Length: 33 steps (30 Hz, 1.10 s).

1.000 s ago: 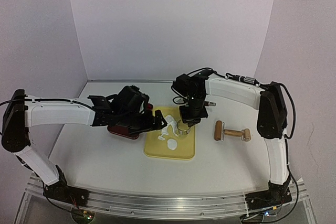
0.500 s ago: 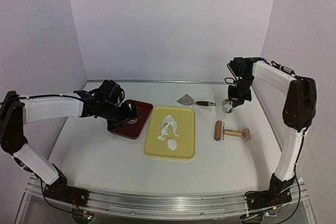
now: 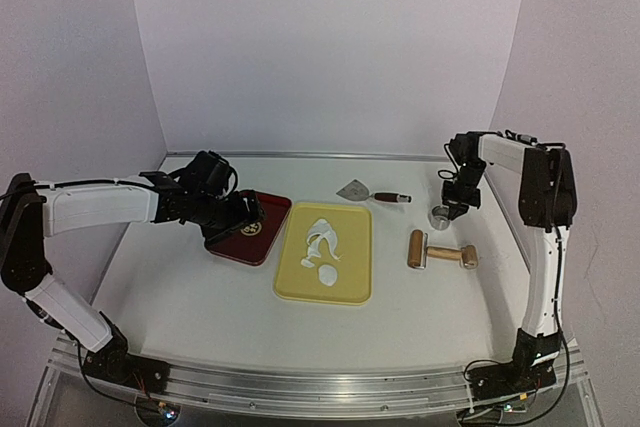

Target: Roll out the dumpling wrappers from the dough

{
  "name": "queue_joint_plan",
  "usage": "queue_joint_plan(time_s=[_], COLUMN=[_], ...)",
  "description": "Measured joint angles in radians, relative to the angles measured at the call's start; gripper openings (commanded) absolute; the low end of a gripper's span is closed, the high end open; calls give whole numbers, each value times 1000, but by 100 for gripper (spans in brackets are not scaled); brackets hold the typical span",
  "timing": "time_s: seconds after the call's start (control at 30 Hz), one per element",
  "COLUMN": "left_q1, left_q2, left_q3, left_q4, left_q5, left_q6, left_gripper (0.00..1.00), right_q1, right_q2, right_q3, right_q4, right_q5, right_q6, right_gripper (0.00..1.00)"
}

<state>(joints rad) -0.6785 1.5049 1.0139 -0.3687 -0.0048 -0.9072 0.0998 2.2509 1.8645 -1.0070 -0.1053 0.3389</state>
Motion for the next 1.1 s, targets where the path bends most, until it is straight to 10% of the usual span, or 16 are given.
queue_joint_plan(time_s=[0.4, 1.1], left_q1=[8, 59], left_q2=[-23, -29], left_q3=[7, 71], left_q4=[-19, -32], left_q5=[-112, -37], left_q6=[-26, -17], left_gripper=[99, 99], right_q1=[-14, 64], right_q2=[13, -203], right_q3=[5, -249], right_q4=[4, 444], right_q5=[-16, -625], right_q6=[11, 218], right_gripper=[90, 84])
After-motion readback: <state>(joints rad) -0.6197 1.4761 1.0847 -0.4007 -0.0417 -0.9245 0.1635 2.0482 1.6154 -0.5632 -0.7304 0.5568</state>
